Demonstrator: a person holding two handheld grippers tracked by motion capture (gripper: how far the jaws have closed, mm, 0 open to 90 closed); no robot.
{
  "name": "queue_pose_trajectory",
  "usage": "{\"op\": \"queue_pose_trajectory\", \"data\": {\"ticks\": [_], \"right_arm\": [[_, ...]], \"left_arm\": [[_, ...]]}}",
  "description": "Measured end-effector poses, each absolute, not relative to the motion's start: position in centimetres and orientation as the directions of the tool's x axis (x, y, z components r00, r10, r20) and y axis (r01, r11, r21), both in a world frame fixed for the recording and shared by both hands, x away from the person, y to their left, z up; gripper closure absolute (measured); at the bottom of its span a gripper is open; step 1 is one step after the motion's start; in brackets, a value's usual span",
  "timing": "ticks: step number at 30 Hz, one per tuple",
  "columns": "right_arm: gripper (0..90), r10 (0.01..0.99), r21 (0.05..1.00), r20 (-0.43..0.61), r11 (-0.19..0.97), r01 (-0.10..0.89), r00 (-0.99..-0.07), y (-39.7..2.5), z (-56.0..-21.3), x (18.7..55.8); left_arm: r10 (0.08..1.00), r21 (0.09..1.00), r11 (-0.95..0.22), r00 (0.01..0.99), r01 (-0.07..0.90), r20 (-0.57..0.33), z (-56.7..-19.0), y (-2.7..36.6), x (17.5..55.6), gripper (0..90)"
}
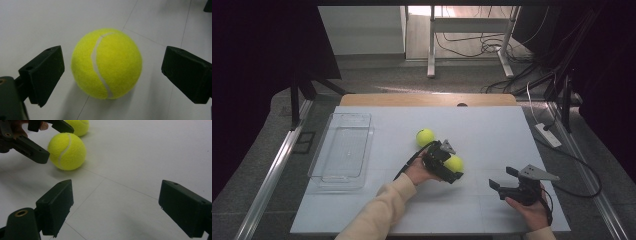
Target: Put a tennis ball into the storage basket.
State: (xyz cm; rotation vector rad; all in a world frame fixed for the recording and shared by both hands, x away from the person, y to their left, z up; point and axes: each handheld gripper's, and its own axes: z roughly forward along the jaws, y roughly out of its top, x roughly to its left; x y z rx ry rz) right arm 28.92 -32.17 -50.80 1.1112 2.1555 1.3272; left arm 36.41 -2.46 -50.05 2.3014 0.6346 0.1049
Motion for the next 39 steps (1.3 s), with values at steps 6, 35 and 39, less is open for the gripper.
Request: {"op": "queue_pose_trajectory", "data": {"ticks": [6,35,39], "right_arm": [[12.8,0.782,0.869,0.075,0.253,0.426,-0.619,-32.1,-50.8,28.9],[13.0,0.786,0.873,0.075,0.246,0.422,-0.614,-32.2,-50.8,28.8],[12.9,0.786,0.872,0.074,0.248,0.422,-0.614,-32.2,-50.8,28.8]], "left_arm": [[0.467,0.677,-0.611,0.877,0.410,-0.109,-50.3,-2.7,36.4,12.9],[0.494,0.716,-0.567,0.864,0.407,-0.100,-49.1,-1.0,36.4,27.9],[0.501,0.727,-0.554,0.860,0.406,-0.099,-48.8,-0.3,36.1,27.9]]}}
